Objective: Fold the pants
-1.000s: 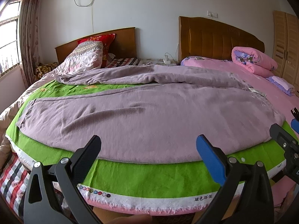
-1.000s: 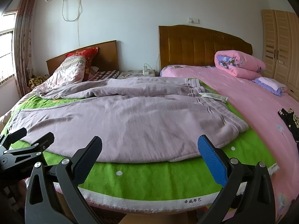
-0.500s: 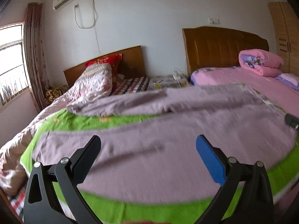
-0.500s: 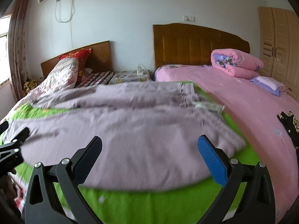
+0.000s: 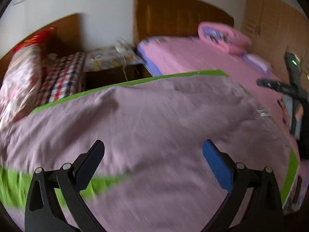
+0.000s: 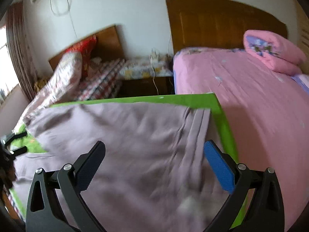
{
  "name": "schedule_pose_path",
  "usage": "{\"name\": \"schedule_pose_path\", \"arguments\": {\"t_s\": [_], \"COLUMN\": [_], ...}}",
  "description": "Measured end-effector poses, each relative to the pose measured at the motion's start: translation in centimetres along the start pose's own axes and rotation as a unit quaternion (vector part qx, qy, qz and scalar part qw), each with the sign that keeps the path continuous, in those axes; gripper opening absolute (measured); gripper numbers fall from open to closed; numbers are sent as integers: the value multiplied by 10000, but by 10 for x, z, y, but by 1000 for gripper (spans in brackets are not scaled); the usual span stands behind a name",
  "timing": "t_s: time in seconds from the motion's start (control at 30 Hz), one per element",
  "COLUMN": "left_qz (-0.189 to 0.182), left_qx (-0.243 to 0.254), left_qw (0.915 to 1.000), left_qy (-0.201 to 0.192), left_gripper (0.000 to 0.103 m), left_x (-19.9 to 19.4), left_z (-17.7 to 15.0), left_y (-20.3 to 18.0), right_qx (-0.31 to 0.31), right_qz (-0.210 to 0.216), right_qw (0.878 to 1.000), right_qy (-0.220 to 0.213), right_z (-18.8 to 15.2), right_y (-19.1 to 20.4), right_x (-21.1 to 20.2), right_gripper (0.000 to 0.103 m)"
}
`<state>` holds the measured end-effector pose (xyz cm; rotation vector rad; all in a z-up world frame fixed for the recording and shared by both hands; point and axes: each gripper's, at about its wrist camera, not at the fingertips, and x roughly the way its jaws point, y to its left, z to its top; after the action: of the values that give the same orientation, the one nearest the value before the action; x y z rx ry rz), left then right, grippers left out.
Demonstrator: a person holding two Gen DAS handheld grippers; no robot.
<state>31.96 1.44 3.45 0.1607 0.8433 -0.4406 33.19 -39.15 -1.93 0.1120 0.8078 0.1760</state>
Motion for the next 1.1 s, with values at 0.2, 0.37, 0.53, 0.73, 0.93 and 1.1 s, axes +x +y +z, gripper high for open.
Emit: {"name": "schedule_pose_path", "arguments": {"t_s": [0.2, 0.37, 0.53, 0.73, 0.93, 1.1], "left_qz": [-168, -510, -1146, -1467, -1589, -1630], "left_qx": [148, 514, 861, 1148, 1319, 1287], "left_qw": [9984, 9936, 9850, 9768, 9734, 9702], "left_qy": [517, 872, 966, 1055, 991, 1248], "left_gripper": [91, 82, 82, 83, 84, 50], "left_x": [87, 134, 154, 170, 180, 187], "left_z": [68, 97, 113, 125, 134, 120], "left_y": [61, 80, 80, 75, 66, 65], "right_qx": [-769, -1614, -1689, -2358, -2453, -2306], "right_qz": [382, 744, 901, 192, -314, -495], "right_qw": [9918, 9713, 9695, 9704, 9682, 9707], "right_qy": [948, 1581, 1529, 489, -370, -451], "right_z": [47, 55, 59, 51, 39, 29], "right_y": [-25, -23, -29, 3, 24, 32], "right_x": [99, 148, 142, 66, 1, -17], "right_gripper": [99, 83, 36, 25, 23, 23]}}
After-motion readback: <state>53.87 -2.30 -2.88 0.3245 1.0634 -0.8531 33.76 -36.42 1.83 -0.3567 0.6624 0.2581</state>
